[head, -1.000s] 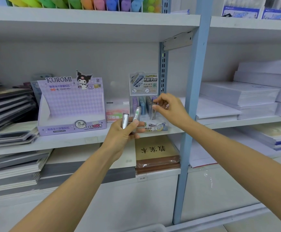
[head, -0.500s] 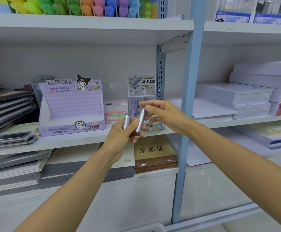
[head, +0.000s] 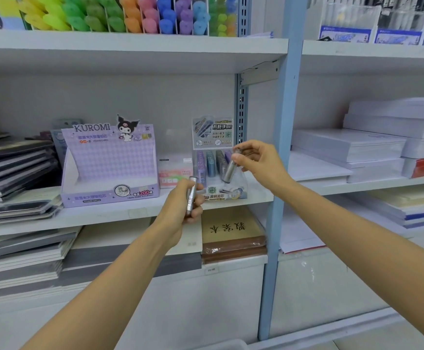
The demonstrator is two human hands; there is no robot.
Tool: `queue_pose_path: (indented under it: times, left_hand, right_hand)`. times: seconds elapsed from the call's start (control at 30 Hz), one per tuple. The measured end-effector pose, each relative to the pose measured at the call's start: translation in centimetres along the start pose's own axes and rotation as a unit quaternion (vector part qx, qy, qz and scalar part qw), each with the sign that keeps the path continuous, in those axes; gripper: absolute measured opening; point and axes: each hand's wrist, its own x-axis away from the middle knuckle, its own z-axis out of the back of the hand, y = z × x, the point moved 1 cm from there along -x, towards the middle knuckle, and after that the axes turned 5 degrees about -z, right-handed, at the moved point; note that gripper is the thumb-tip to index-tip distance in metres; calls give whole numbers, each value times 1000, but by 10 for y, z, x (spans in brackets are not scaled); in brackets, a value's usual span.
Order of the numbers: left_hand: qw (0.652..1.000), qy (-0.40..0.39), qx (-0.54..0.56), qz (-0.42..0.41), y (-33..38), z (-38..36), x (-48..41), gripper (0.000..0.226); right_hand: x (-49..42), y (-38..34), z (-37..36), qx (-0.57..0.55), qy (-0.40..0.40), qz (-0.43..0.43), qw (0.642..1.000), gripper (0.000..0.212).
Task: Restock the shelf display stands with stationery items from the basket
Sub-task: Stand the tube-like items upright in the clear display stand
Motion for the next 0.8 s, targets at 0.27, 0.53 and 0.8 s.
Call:
queue_pose_path:
  times: [0.27, 0.53, 0.8]
  left_hand:
    - [999, -10, -9, -34, -5, 1, -1, 16]
    - [998, -26, -20, -58, -8, 7, -2, 29]
    - [996, -46, 17, -73, -7, 6, 1, 39]
  right_hand:
    - [-2, 10, -13, 110, 9, 24, 994, 18]
    - [-4, 9, -18, 168, -23, 61, 984, 29]
    - [-1, 23, -27, 223, -1, 85, 971, 17]
